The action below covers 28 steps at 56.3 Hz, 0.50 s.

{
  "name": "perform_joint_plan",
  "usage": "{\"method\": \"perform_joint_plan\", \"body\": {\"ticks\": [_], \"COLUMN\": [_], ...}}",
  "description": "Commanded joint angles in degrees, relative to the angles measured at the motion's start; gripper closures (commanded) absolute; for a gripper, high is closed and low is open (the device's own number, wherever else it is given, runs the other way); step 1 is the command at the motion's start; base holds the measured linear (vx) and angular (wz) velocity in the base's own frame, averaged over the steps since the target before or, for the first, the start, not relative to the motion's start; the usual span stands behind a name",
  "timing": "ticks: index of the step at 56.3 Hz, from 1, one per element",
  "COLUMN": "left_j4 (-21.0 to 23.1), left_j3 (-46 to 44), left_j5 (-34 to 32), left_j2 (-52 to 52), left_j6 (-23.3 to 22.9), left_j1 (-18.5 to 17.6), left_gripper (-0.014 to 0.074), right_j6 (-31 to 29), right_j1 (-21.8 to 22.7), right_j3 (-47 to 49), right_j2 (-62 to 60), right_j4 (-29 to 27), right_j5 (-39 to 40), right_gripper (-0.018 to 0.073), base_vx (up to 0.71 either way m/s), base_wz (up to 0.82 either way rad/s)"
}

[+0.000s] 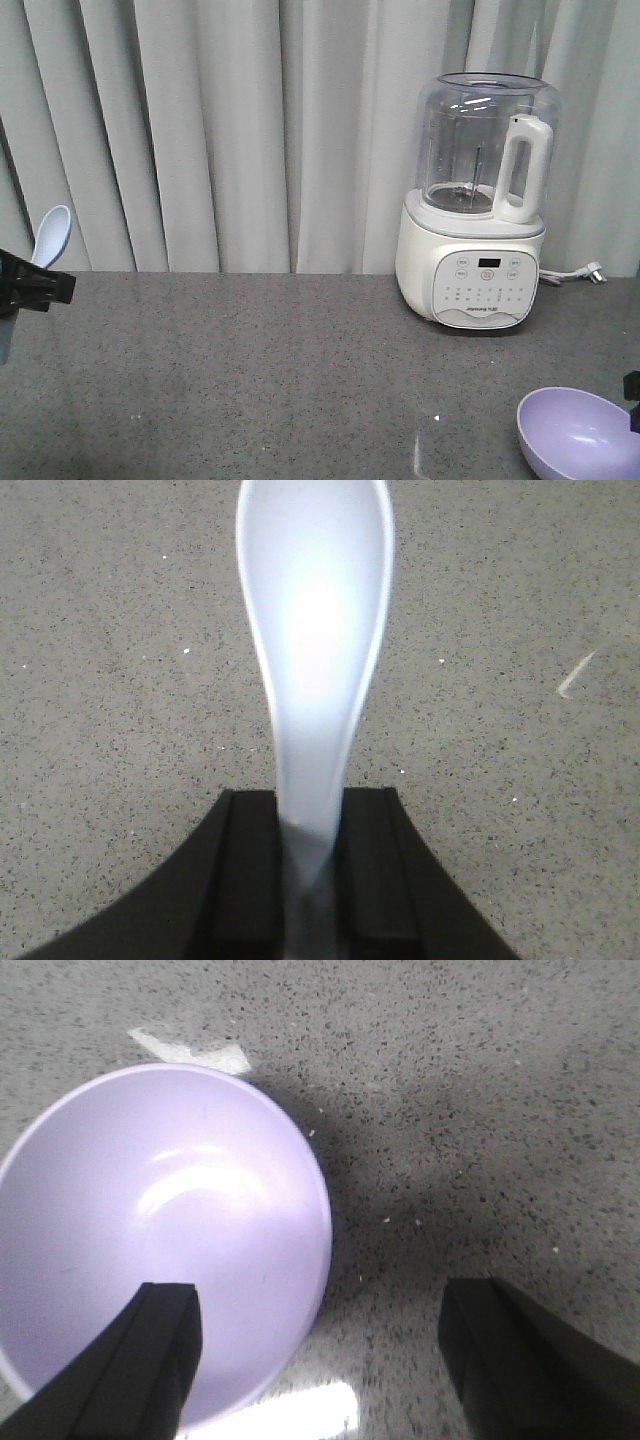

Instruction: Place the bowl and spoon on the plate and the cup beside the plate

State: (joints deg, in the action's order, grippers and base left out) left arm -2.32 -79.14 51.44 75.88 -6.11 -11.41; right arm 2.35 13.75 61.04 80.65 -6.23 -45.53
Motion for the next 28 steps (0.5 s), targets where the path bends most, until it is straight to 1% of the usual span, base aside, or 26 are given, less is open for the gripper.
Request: {"method": "perform_joint_plan", "body": {"ticks": [1,13,19,23,27,28], "left_j4": [0.35,0.35,0.35,0.35,0.35,0.35], "left_j3": [-1.93,-1.93,-1.93,-1.93,-1.93,-1.93], "left_j5": [-3.09,-3.09,-3.09,-2.98,-2.91,-2.85], "left_j2": [-2.05,-2.05,-2.05,-2.05,-2.05,-2.05], "left_j6": [0.06,0.06,0.11,0.08,0.34,0.63], "left_j1": [-0.39,-0.39,-0.39,-0.39,-0.39,-0.39], "left_gripper": [0.0603,0.0602,0.0603,0.0603,0.0603,0.0603], "right_j6": [-1.12,-2.35,-2.35,-2.35,-2.35,-2.66], "right_j1": [0.29,0.29,0.29,0.29,0.29,0.29], "right_j3": [2.06,2.06,2.06,2.06,2.06,2.06], "right_j2": [1.28,7.00,9.54,10.88,11.59,11.67], "right_j4": [-0.29,-0.35,-0.35,-0.53,-1.08,-1.15], "right_j5": [4.78,7.10,7.64,8.52,9.19,9.38], "right_gripper": [0.0020,0.0020,0.0038,0.0074,0.0153,0.0192], "base_vx": [0.00,0.00,0.00,0.00,0.00,0.00], "base_wz": [0.00,0.00,0.00,0.00,0.00,0.00]}}
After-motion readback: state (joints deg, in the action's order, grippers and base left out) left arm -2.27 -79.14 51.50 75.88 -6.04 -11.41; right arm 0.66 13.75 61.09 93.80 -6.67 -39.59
